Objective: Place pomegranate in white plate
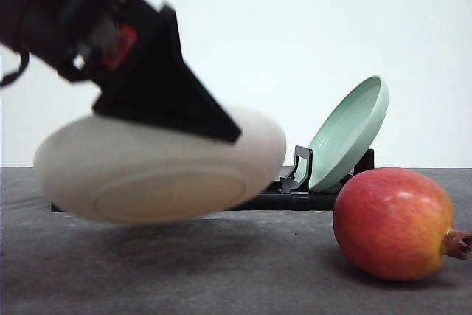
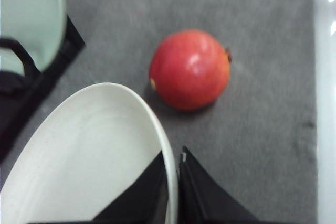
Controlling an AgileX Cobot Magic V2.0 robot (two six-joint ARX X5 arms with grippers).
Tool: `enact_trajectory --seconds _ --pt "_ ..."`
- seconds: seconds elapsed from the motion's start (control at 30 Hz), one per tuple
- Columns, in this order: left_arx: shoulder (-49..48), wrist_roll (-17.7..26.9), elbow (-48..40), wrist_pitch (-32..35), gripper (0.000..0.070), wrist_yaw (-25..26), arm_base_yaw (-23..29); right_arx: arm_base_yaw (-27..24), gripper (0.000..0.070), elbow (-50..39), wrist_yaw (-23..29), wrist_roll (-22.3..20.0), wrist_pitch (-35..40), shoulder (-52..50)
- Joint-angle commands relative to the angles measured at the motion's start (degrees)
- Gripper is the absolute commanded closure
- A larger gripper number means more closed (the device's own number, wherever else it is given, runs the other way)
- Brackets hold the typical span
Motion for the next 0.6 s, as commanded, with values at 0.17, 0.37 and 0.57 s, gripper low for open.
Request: enact_trajectory --seconds 0.17,0.37,0.57 --pt "4.3 1.3 0.3 0.7 0.0690 -4.2 -1.9 0.2 0.0390 0.8 0.1 0.6 0.7 0.1" --pt "6.5 1.0 0.3 0.7 0.0686 -4.1 -1.9 0.2 0.0390 0.8 0.1 0.6 0.7 0.1" --pt "7.3 -1.4 0.3 -0.2 0.0677 -4.1 -2.0 0.2 0.0390 0.8 0.1 0.6 0.8 0.1"
